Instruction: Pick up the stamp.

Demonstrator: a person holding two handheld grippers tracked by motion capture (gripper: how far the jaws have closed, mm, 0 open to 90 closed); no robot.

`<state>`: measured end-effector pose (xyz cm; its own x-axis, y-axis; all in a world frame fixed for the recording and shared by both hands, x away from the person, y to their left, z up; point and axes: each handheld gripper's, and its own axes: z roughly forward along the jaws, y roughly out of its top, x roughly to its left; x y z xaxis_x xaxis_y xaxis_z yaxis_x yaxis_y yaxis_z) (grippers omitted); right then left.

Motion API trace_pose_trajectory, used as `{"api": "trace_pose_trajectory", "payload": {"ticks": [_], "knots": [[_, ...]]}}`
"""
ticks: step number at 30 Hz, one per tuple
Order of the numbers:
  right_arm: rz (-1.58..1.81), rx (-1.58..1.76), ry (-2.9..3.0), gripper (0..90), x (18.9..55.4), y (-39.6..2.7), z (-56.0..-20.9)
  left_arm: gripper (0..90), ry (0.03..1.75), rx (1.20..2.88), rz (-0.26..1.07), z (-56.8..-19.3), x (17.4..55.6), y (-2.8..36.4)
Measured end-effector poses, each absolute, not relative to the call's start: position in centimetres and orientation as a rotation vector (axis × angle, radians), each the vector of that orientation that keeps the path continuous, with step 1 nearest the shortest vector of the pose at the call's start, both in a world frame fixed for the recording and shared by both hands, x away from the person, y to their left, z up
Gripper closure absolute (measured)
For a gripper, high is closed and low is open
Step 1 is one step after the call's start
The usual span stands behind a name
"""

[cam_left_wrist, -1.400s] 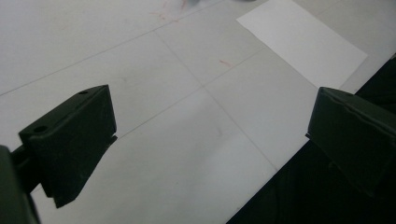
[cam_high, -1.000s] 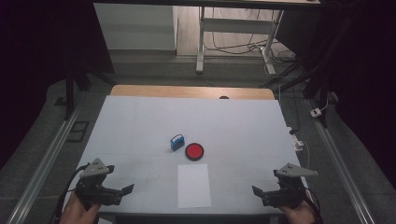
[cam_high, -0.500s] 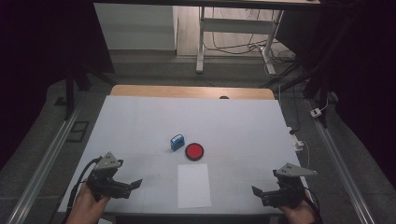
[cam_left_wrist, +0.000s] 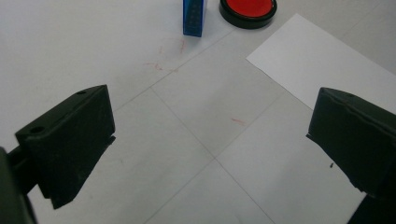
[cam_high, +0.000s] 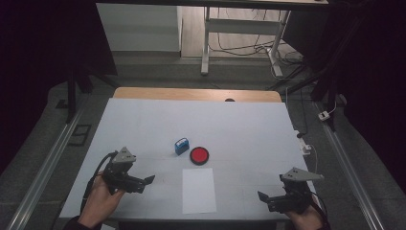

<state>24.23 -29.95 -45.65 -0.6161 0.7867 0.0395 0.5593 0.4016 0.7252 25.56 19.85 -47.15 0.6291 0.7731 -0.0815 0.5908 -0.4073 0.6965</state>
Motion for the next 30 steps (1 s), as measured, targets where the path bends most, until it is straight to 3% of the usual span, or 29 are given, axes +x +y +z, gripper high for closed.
{"api": "trace_pose_trajectory", "payload": {"ticks": [14,30], "knots": [[1.026,1.160,2.367,0.0,24.3,-29.8,-45.7,0.0,1.014,2.165,0.343,-47.2,27.9,18.9],[1.014,1.151,2.378,0.0,24.3,-29.6,-45.7,0.0,0.948,2.171,0.259,-47.4,31.5,16.7]]}}
